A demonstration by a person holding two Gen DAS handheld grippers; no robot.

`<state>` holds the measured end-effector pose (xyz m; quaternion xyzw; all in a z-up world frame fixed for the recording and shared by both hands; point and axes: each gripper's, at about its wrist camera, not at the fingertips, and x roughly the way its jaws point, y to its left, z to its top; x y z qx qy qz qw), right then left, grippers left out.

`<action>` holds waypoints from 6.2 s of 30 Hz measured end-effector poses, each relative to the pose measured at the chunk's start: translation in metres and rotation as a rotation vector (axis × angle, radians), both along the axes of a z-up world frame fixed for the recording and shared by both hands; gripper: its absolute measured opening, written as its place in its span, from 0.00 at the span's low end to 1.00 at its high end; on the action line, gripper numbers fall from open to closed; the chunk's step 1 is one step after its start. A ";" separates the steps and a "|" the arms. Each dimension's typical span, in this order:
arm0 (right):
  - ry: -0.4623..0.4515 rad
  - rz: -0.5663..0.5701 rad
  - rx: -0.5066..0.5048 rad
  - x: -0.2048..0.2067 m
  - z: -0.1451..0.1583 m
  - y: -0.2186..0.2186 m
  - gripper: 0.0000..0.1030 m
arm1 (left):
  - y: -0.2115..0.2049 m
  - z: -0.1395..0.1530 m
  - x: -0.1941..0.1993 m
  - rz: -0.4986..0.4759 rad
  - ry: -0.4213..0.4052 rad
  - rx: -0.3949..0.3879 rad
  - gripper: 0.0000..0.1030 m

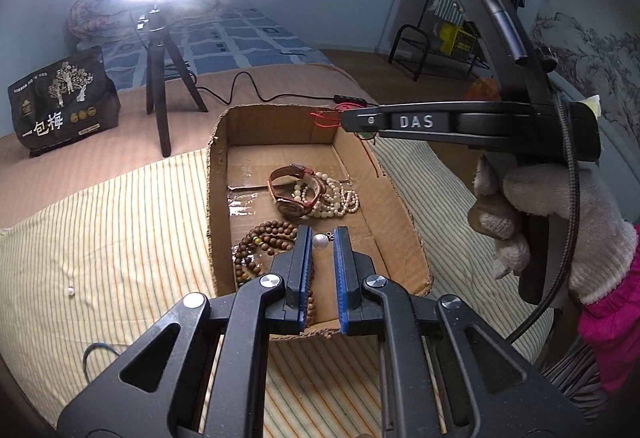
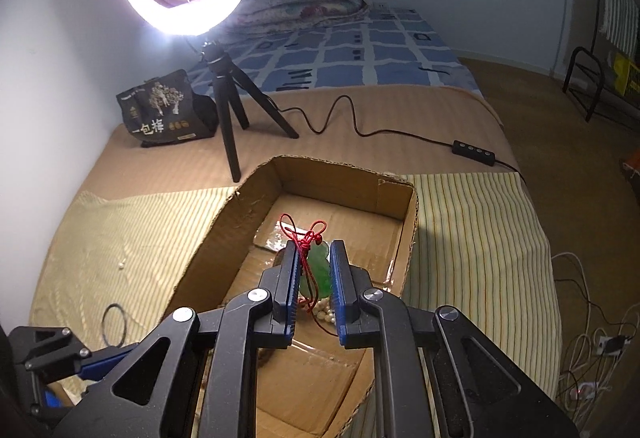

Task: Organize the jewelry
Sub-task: 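Carry jade pendant in right gripper to box while left carries earring there, then open right gripper to drop pendant in box while left releases earring, then move right tool to blue bangle while left tool moves to second pearl earring, then close right gripper on blue bangle while left gripper closes on earring, then carry blue bangle in right gripper to box while left carries earring there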

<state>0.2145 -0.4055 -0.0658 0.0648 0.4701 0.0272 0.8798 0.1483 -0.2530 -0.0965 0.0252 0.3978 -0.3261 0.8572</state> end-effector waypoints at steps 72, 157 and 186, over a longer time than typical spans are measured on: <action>-0.065 -0.086 -0.157 -0.017 0.024 0.035 0.69 | 0.056 0.025 -0.012 0.046 -0.099 0.062 0.46; 0.026 0.352 -0.152 -0.069 -0.126 0.288 0.68 | 0.231 -0.122 0.101 0.112 0.074 0.089 0.07; -0.099 0.251 -0.127 -0.105 -0.047 0.217 0.68 | 0.201 -0.029 0.058 0.121 -0.025 0.118 0.07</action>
